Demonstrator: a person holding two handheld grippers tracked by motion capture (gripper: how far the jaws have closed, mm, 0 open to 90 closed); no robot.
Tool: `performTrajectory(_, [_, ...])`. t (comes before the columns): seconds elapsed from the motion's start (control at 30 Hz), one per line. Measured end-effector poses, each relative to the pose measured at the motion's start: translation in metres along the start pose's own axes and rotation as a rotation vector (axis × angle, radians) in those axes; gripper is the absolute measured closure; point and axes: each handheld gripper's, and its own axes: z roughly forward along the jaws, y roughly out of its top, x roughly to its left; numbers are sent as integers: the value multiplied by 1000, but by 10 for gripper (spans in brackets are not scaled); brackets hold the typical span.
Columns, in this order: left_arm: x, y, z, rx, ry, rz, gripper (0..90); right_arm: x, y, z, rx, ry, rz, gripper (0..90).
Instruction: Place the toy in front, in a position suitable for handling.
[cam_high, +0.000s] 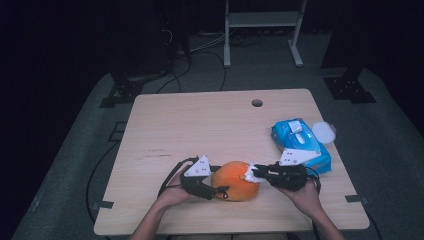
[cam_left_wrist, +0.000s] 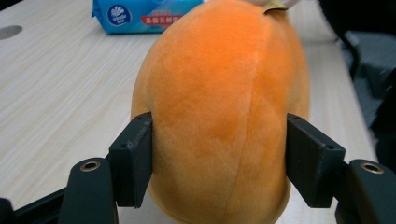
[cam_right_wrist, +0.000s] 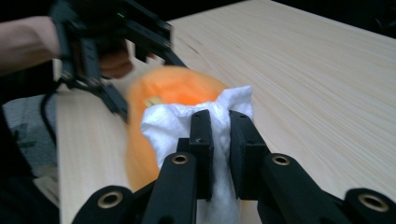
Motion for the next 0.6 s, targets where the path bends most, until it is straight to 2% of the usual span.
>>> performTrajectory(0.07, [1,-1,0,-6,-4,-9,320,-3,-3,-1,6,-14,10,796])
performTrajectory(0.1, [-1,0,1,-12,-8,3,316,-9,-7,-5,29,-48,9,796])
performTrajectory(0.27, [-2,0,2,-3,-3,10,310,-8,-6,-6,14,-27,18,796])
performTrajectory(0.3, [-1,-1,2,2,-1,-1,310,-1,-2,-5,-1,5,-3,796])
performTrajectory(0.33, [-1,-1,2,2,-1,-1,310,-1,-2,-5,-1,5,-3,796])
performTrajectory(0.37, [0,-2,1,4,0,-9,307,2,-1,-3,7,1,-25,796])
performTrajectory(0.5, [1,-1,2,-6,13,-32,280,-3,-4,-6,19,-12,-17,795])
performTrajectory(0.6, [-2,3,5,-6,23,-23,282,-4,-5,-10,14,-23,1,796])
